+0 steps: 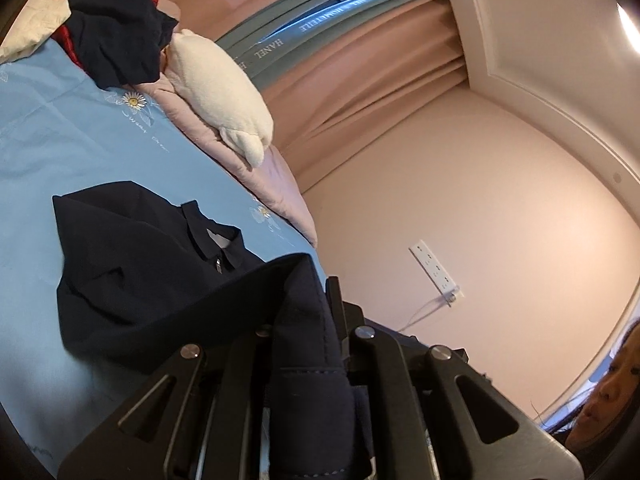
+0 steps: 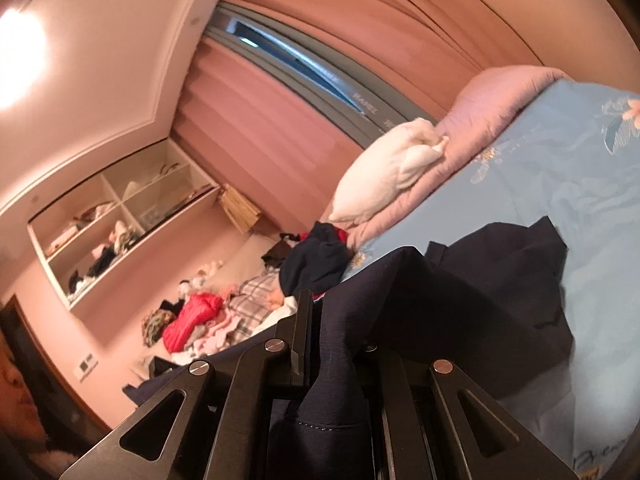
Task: Fold large clothes
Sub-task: 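Lift the hem with both grippers and carry it toward the collar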
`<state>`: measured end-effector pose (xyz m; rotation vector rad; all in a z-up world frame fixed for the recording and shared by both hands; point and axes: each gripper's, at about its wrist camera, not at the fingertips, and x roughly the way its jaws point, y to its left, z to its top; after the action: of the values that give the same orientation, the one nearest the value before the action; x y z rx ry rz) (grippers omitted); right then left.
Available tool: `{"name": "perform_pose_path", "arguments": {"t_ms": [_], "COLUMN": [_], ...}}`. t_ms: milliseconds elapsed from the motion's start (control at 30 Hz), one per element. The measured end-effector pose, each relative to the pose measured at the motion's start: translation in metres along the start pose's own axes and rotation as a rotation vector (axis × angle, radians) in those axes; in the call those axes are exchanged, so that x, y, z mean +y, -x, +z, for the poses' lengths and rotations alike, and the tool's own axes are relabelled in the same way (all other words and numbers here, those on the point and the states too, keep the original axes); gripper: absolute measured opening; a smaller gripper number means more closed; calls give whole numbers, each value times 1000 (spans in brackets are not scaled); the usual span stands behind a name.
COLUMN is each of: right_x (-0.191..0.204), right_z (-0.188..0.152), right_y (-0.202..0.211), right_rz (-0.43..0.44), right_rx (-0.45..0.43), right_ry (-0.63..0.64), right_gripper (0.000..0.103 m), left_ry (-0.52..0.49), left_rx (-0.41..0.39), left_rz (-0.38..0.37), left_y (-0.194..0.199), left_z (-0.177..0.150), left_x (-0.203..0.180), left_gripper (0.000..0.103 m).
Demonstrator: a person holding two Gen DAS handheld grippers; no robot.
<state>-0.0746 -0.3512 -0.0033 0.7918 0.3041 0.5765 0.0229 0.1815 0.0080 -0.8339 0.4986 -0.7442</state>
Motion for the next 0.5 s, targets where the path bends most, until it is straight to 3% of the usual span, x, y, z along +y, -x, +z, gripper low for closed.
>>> {"name": "perform_pose_path", "arguments": {"t_ms": [333,500], "right_x": [-44,-70], "right_z": [33,47], "right_y": [-53,-81], "right_rz": [-76,-161], "right_rx": [29,69], "right_ry": [-89,-122], "right_gripper": [7,7], "left_ry": [92,143], "left_rx": [15,59], "left_rz": [94,187], "left_y": [-55,-94], "left_z": [48,74], "left_x": [52,81], "left_gripper": [11,12]}}
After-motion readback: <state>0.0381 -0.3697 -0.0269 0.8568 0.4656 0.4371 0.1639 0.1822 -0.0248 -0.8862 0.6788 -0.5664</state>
